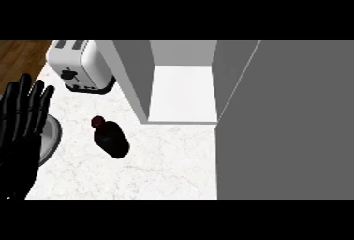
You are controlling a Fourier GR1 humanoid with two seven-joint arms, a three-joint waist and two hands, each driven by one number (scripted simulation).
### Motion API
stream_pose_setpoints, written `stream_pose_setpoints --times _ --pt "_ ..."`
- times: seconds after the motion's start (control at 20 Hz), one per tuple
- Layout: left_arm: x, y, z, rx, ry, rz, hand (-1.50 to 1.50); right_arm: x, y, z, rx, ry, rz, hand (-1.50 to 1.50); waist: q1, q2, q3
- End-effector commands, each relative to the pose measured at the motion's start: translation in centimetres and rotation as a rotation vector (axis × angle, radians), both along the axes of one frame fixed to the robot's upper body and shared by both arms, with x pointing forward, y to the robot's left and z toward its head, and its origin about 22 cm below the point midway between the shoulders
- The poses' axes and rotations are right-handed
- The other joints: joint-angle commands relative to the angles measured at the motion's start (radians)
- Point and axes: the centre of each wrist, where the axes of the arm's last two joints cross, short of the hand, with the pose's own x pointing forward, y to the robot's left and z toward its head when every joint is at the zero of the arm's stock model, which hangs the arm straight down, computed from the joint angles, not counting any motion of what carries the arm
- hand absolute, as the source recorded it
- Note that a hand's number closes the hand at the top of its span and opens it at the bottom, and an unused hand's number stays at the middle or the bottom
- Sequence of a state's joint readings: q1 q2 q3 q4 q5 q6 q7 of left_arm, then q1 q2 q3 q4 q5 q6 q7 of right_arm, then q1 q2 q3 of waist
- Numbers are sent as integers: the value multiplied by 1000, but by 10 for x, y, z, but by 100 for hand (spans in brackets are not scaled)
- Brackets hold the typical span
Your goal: Pick up the wine, place it into the cabinet and close the cabinet
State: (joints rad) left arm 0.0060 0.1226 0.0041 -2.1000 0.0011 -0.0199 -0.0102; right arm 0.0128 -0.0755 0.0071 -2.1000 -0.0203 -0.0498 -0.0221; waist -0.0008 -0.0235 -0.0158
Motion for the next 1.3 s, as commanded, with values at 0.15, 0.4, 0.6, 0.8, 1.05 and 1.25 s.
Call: stream_pose_setpoints --times 0.15,0.4,0.6,0.8,1.05,1.25 --pt "43 -23 14 89 -48 72 -150 -22 4 0 -55 -26 -13 -150 -15 24 16" --pt "51 -46 1 -224 207 -6 -150 -31 3 -7 -36 175 261 -150 -26 25 17" --pt "68 -74 17 -228 202 -8 -150 -34 -13 -1 -17 203 271 -150 -12 24 17" --pt "55 -83 19 -259 226 -18 -150 -46 -15 17 -14 179 268 -150 -4 23 16" --pt "61 -91 28 -252 198 1 -150 -50 6 20 -23 188 274 -150 -3 23 16" --pt "65 -92 23 -246 205 6 -150 -55 -1 27 -23 211 265 -150 -4 23 16"
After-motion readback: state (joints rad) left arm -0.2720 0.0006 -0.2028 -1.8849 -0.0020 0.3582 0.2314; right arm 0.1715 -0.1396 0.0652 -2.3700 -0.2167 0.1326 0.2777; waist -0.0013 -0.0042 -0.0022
